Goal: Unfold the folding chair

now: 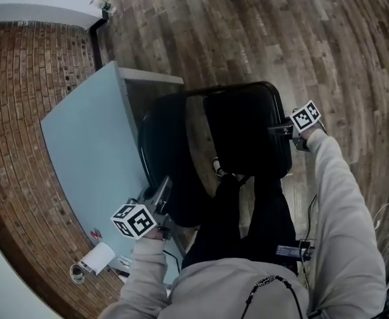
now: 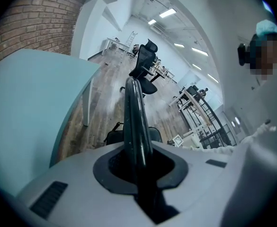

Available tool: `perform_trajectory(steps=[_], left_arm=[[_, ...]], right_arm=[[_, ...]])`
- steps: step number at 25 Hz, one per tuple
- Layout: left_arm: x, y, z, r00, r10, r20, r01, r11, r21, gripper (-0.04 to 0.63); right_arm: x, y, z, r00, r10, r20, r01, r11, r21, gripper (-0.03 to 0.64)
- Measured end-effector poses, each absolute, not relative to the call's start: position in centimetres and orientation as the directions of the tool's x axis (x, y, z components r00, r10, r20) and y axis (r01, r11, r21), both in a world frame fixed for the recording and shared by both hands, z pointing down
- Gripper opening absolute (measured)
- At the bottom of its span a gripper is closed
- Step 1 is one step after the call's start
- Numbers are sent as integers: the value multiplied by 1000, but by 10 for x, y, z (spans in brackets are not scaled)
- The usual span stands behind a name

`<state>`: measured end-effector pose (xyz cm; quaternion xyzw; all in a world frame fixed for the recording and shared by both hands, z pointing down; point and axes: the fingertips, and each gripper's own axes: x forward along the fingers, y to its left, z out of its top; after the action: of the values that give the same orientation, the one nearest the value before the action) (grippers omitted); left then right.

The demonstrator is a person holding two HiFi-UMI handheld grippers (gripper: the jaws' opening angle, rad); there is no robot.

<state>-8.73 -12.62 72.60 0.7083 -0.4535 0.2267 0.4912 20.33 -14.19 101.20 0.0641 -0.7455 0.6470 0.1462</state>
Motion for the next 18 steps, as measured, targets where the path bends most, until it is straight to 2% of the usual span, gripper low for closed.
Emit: perform_trajectory(steps=[10,18], left_arm=[[-29,-125,769,526,-406,747,-841,-120,527,67],[-48,-126,808,573,-423,703,-795,-75,602,69]], right_arm=[[295,-135,1105,-989,105,103,-89,134,-987,160],[322,-137,1143,-998,58,-31,37,111,-993,166]])
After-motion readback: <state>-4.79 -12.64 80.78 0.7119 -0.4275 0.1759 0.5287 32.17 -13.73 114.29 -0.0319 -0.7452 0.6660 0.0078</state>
